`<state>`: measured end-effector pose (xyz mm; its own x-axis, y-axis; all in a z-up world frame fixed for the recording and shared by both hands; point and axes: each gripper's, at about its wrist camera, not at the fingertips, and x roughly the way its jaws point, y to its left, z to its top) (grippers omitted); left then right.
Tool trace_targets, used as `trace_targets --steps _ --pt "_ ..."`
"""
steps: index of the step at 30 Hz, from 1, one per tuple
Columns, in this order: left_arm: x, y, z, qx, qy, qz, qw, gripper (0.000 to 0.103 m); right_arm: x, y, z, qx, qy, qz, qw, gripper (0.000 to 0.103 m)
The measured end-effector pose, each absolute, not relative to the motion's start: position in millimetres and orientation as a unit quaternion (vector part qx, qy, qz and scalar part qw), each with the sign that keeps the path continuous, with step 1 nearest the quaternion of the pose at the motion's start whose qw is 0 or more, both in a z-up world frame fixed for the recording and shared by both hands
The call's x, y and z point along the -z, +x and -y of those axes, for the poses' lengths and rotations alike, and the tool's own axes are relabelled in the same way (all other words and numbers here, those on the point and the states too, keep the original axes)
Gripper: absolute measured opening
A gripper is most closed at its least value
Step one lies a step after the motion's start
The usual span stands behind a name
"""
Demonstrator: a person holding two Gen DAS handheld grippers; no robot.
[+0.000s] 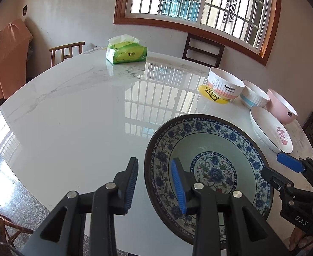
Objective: Organize plates and bowls
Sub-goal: 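Move to the white pink-flower plate and grasp its rim with both grippers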
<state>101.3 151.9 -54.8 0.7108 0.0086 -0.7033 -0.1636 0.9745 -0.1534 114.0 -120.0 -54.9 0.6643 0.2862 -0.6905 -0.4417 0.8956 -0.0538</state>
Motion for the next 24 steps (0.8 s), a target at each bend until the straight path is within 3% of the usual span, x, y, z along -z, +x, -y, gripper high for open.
trace_targets --steps 5,13,24 --pt "45 97 -144 -0.032 -0.096 -0.371 0.923 0.033 49 117 136 -0.203 -0.069 -0.357 0.909 0.056" --pt "24 104 -96 0.050 -0.085 -0.378 0.920 0.033 56 120 253 -0.225 0.175 -0.380 0.880 0.056" --pt "7 172 -9 0.151 -0.089 -0.418 0.891 0.034 72 141 366 -0.155 0.288 -0.373 0.868 0.057"
